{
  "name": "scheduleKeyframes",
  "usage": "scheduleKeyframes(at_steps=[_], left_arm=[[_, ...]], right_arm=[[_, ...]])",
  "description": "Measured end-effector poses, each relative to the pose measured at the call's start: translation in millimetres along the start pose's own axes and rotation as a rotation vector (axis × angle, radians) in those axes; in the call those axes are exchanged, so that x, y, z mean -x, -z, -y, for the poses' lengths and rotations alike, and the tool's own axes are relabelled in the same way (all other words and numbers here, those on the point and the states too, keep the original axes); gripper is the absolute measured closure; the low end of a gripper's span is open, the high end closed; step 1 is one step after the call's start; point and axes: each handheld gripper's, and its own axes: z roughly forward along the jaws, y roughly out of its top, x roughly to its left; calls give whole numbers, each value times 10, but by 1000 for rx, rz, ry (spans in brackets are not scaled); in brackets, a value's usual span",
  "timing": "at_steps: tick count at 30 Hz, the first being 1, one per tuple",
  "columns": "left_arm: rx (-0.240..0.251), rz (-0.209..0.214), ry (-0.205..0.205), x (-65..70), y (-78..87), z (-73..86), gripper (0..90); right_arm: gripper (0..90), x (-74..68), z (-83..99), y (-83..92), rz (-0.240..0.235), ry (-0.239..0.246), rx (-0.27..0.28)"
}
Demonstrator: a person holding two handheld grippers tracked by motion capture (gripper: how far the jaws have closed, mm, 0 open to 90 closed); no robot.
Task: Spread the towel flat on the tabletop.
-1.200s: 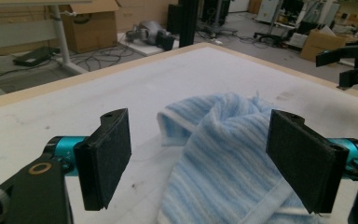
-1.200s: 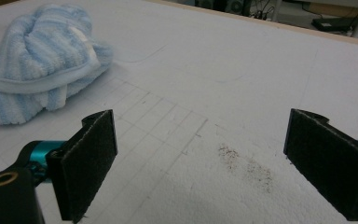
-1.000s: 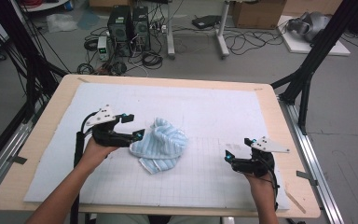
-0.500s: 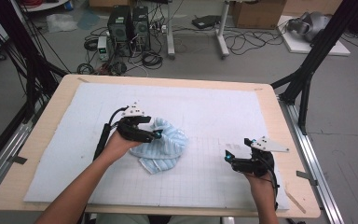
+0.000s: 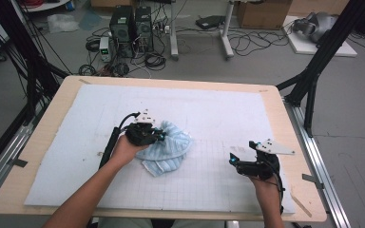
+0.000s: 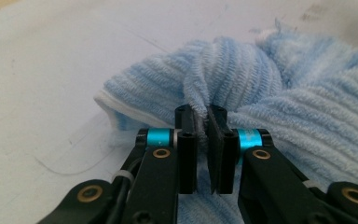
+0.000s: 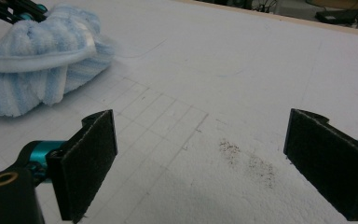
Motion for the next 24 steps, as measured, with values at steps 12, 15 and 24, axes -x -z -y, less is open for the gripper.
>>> scheduleKeyframes(at_steps=[12,15,24], left_arm=[[275,-98,114,-333,610,-41,848],[330,-135,130,-419,793,-62,849],[417,-229,154,-617,1176,-164,849]], right_arm=[[86,-13,2,-25,0,-5,-9],[86,-28,-3,-41,-4,-4,-12],[86,-36,-9,-64,-3,-7,-14]])
